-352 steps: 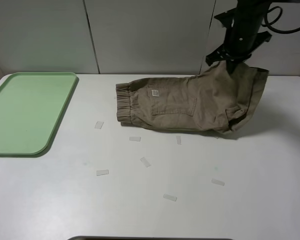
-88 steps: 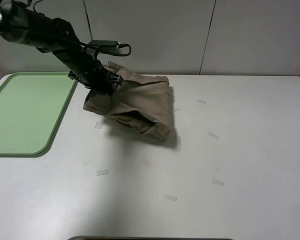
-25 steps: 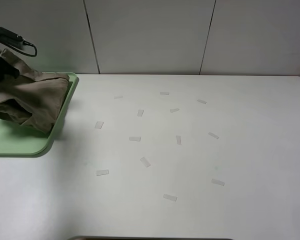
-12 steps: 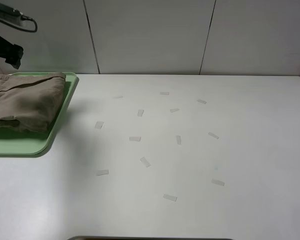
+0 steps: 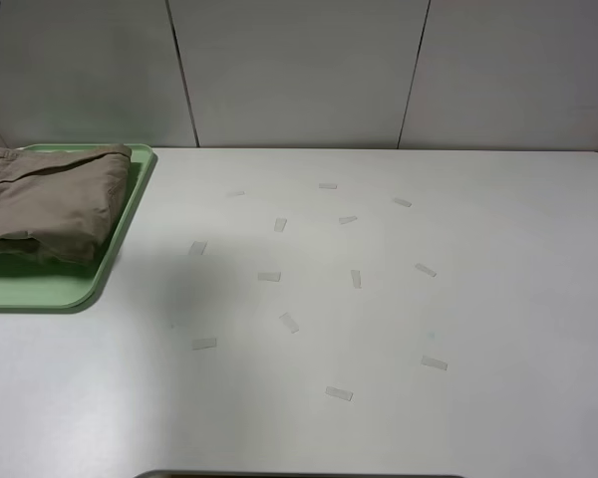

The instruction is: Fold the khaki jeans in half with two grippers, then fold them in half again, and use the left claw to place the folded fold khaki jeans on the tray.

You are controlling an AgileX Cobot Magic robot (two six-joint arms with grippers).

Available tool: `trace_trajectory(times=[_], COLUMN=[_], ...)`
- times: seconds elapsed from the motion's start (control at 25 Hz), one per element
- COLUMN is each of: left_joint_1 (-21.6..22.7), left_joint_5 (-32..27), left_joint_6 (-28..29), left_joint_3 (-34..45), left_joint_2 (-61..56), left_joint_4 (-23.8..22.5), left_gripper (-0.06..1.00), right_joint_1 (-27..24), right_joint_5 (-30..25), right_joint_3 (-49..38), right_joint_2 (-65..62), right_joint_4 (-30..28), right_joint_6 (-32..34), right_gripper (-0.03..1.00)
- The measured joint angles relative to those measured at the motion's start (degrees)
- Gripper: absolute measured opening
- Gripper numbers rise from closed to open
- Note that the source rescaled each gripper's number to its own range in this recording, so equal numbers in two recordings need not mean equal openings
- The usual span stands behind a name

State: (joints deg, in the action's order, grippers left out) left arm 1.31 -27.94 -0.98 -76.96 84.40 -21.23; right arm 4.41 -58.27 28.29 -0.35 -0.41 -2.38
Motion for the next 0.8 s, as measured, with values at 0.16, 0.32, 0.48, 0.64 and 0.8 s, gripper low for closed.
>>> trace_trajectory(times=[0.16, 0.32, 0.48, 0.64, 0.8], left_joint_1=[3.1, 6.2, 8.3, 8.6, 8.6], left_joint_5=[2.3, 2.6, 0.2, -4.6, -10.2], left_joint_6=[-3.3, -5.5, -12.8, -21.0, -23.2], left_joint_3=[12.8, 22.8, 30.2, 36.7, 42.2], left_joint_2=[-16.2, -30.2, -43.1, -55.0, -64.5], left_joint_4=[6.4, 12.7, 22.6, 32.8, 36.1], left_gripper=[1.0, 1.0, 1.0, 1.0, 1.0], right_joint_1=[0.0, 0.0, 0.0, 0.0, 0.0], right_joint_5=[0.0, 0.0, 0.0, 0.0, 0.0], right_joint_3=[0.0, 0.0, 0.0, 0.0, 0.0], right_joint_2=[0.0, 0.0, 0.0, 0.0, 0.0], right_joint_4=[0.0, 0.0, 0.0, 0.0, 0.0], right_joint_6=[0.0, 0.0, 0.0, 0.0, 0.0], right_gripper=[1.0, 1.0, 1.0, 1.0, 1.0])
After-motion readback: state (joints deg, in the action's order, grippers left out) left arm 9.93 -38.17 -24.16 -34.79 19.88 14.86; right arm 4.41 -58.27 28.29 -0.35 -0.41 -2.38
